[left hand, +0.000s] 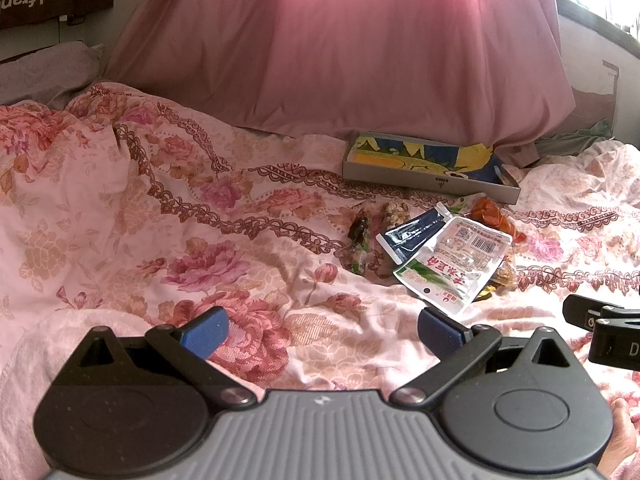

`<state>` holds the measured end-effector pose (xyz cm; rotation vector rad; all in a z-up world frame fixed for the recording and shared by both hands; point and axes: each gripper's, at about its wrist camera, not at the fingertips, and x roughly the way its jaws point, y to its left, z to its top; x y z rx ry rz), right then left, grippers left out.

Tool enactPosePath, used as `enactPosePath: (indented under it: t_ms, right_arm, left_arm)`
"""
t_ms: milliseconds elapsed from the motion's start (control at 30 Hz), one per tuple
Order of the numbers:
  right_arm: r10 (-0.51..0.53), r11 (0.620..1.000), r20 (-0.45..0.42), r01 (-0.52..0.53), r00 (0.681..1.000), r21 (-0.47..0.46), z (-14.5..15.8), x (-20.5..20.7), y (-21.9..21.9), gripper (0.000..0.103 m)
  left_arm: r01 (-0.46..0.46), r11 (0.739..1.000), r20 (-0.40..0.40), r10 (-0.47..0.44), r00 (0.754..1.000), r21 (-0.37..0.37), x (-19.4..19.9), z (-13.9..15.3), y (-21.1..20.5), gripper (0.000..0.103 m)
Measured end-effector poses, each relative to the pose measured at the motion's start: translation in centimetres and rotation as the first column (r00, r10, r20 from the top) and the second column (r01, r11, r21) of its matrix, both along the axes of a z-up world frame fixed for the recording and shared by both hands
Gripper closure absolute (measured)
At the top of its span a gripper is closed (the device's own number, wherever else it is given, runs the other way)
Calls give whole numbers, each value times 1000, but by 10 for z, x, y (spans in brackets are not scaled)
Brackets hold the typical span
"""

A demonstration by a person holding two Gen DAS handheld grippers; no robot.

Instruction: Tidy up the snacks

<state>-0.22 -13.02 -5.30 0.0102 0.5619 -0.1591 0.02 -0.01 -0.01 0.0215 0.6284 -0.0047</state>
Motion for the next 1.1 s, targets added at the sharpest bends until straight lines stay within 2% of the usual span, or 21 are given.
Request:
enactPosePath:
  t_ms: [467, 567, 767, 933, 1100]
  right_arm:
    - [1, 1000, -4, -1, 1000, 1, 0, 1, -1, 1]
    - [-5, 1000, -12, 5, 1000, 13, -8, 4, 0, 0]
    - [-46, 997, -12, 47, 999, 64, 0, 2, -12, 1]
    - [-78, 988, -50, 84, 996, 131, 3, 11, -28, 1]
    - [-106, 986, -74, 114, 992, 118, 6, 22, -36, 1]
  left_arm:
    - [-3, 1000, -8, 3, 1000, 5, 0, -4, 1, 0]
    - [0, 1000, -9, 0, 1000, -1, 0, -4, 0, 0]
    - [17, 998, -32, -18, 999, -57, 2, -3, 6, 0]
    - [58, 988, -72, -69, 995, -144, 15, 5, 14, 0]
    - [92, 979, -83, -108, 991, -184, 36, 11, 11, 0]
